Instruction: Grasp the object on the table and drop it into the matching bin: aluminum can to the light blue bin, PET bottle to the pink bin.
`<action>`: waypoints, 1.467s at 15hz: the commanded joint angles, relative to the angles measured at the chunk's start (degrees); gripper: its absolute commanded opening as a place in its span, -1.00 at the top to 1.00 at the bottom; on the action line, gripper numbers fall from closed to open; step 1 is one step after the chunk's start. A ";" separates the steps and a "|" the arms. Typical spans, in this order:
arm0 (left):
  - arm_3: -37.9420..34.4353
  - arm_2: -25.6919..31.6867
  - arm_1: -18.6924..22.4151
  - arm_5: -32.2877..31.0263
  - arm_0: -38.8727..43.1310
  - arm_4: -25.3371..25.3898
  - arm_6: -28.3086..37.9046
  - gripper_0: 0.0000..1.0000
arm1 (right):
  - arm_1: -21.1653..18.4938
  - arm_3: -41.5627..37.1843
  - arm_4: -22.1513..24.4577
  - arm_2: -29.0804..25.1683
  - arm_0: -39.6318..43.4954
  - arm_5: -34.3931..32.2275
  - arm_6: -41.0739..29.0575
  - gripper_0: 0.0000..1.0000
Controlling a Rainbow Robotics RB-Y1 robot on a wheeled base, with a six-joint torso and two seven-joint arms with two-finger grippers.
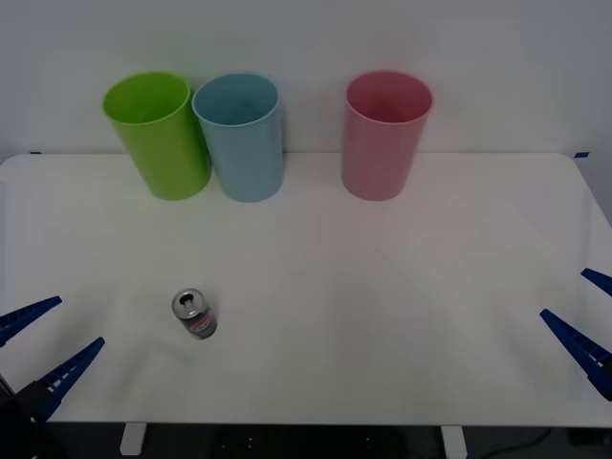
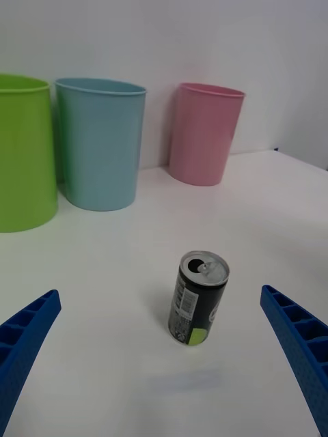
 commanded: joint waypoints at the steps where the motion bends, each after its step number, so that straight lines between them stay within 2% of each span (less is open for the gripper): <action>1: 0.00 -1.01 0.00 0.45 0.76 -1.17 -0.74 -1.00 | 0.00 0.00 0.00 0.00 0.00 0.00 0.00 -1.00; 5: 0.00 -1.36 0.00 0.80 0.76 -5.30 -3.29 -1.00 | 0.00 0.00 0.00 0.00 0.00 0.00 0.00 -1.00; 9: 1.94 -3.64 -0.09 2.12 0.23 -5.48 -7.59 -1.00 | 0.00 0.00 0.00 0.00 0.00 0.00 0.00 -1.00; 14: 10.55 -6.63 -0.18 2.38 -4.86 -4.33 -12.43 -1.00 | 0.00 0.00 0.00 0.00 0.00 0.00 0.00 -1.00; 19: 18.55 -10.23 -0.18 2.47 -9.70 -2.49 -19.99 -1.00 | 0.00 0.00 0.00 0.00 0.00 0.00 0.00 -1.00; 22: 21.45 -11.82 -0.62 2.47 -12.07 -2.31 -21.39 -1.00 | 0.00 0.00 0.00 0.00 0.00 0.00 0.00 -1.00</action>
